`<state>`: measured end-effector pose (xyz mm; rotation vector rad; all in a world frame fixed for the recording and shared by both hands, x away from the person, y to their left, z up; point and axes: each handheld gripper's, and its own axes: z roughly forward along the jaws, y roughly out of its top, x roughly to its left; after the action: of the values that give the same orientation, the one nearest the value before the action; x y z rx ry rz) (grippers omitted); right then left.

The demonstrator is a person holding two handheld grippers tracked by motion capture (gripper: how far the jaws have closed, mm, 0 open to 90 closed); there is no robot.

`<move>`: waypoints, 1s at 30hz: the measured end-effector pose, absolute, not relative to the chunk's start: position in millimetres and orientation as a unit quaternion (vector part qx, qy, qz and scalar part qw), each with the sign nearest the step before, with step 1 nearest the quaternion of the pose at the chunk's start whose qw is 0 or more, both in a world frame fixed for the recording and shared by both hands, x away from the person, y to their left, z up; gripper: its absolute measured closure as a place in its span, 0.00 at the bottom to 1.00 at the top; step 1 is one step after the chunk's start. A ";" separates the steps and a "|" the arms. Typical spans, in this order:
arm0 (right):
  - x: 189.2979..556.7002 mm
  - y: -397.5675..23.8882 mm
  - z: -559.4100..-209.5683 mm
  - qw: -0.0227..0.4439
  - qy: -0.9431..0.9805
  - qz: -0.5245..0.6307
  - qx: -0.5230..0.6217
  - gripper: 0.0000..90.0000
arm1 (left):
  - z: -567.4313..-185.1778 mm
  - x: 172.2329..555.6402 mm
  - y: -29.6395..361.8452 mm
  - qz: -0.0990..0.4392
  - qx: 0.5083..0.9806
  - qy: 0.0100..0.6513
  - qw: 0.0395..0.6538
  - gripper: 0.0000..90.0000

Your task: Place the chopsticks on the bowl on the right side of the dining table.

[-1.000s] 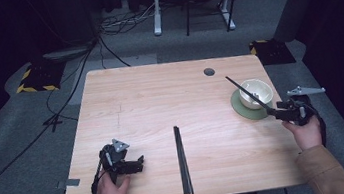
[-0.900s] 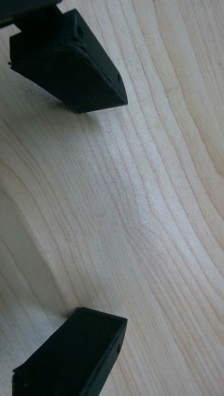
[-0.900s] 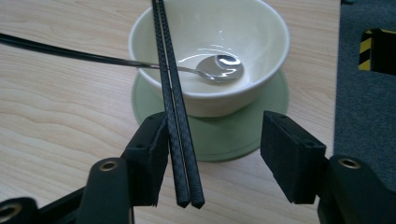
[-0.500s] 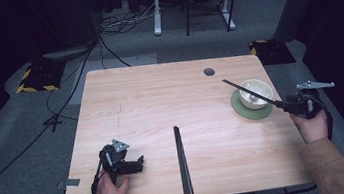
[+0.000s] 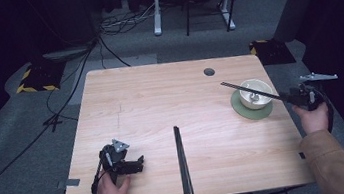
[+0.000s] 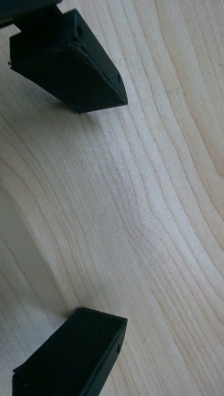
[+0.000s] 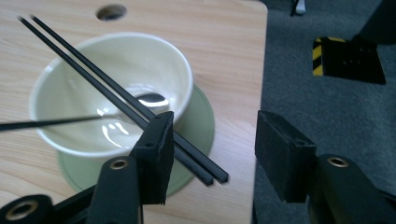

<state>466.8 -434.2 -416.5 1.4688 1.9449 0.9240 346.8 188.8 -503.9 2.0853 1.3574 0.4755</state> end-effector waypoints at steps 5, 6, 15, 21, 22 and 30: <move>470.1 -409.6 -400.4 0.267 0.735 0.352 0.515 0.55 | -503.9 346.8 188.6 0.180 0.785 0.512 0.299 0.00; 471.5 -405.3 -398.7 0.266 0.738 0.352 0.510 0.55 | -503.9 346.8 188.6 0.179 0.785 0.512 0.299 0.00; 493.1 -354.6 -396.8 0.248 0.776 0.341 0.469 0.54 | -504.0 346.7 188.4 0.179 0.784 0.513 0.300 0.00; 511.7 -338.9 -407.8 0.226 0.784 0.341 0.466 0.54 | -504.0 346.7 188.5 0.179 0.784 0.513 0.300 0.00; 513.9 -337.2 -409.1 0.223 0.784 0.344 0.466 0.53 | -503.9 346.7 188.6 0.180 0.785 0.512 0.299 0.00; 526.1 -330.8 -419.9 0.200 0.789 0.335 0.474 0.59 | -504.0 346.6 188.4 0.179 0.784 0.514 0.300 0.00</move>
<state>526.1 -330.8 -419.9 1.3250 2.2059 0.9365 346.6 188.4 -504.0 2.0802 1.3631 0.4749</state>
